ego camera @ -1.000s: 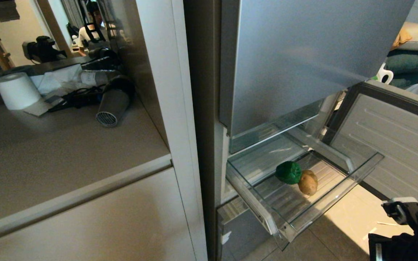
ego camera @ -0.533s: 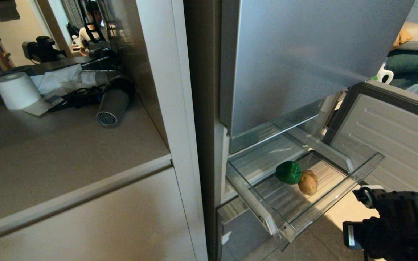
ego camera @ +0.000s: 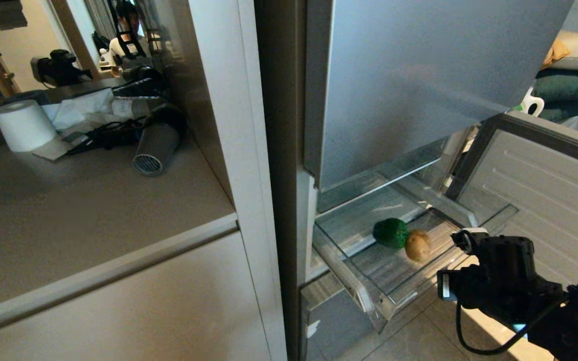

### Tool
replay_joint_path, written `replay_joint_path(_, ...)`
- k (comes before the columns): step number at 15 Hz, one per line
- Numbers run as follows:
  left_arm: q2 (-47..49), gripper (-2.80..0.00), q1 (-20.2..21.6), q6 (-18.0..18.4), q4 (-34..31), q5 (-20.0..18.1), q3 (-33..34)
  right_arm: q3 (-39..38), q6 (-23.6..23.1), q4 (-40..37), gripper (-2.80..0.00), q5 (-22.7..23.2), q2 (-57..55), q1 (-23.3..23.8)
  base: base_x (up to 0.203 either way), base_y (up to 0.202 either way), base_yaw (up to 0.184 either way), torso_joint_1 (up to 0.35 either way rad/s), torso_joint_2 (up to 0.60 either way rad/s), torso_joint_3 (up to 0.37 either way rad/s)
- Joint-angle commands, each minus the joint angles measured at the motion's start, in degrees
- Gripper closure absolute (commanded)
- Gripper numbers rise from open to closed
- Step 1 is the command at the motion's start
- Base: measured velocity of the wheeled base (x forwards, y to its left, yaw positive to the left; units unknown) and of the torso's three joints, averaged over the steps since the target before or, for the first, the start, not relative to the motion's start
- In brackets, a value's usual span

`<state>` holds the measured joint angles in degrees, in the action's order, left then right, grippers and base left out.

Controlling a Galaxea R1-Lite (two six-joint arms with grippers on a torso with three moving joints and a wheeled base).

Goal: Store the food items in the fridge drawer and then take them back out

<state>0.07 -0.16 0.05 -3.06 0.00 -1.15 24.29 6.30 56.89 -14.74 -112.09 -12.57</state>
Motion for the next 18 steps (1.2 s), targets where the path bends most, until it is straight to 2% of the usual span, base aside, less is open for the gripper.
replay_joint_path(1, 0.0, 0.00, 0.0, 0.0, 0.0, 0.0, 0.0, 3.6, -0.1, 0.3, 0.00, 1.0, -4.3, 0.0, 0.000, 0.000, 0.000, 0.000, 0.00, 0.000)
replay_joint_path(4, 0.0, 0.00, 0.0, 0.0, 0.0, 0.0, 0.0, 8.7, -0.8, 0.4, 0.00, 6.2, -7.7, 1.1, 0.000, 0.000, 0.000, 0.000, 0.00, 0.000)
replay_joint_path(6, 0.0, 0.00, 0.0, 0.0, 0.0, 0.0, 0.0, 12.9, -2.2, 1.6, 0.00, 8.1, -11.3, 2.4, 0.000, 0.000, 0.000, 0.000, 0.00, 0.000)
replay_joint_path(10, 0.0, 0.00, 0.0, 0.0, 0.0, 0.0, 0.0, 20.2, -8.2, 10.4, 0.00, 11.3, -20.6, 4.3, 0.000, 0.000, 0.000, 0.000, 0.00, 0.000)
replay_joint_path(14, 0.0, 0.00, 0.0, 0.0, 0.0, 0.1, 0.0, 28.9, -8.8, 11.5, 0.00, 15.6, -25.4, 4.6, 0.000, 0.000, 0.000, 0.000, 0.00, 0.000)
replay_joint_path(18, 0.0, 0.00, 0.0, 0.0, 0.0, 0.0, 0.0, 34.0, -8.8, 11.6, 0.00, 19.0, -28.3, 4.5, 0.000, 0.000, 0.000, 0.000, 0.00, 0.000)
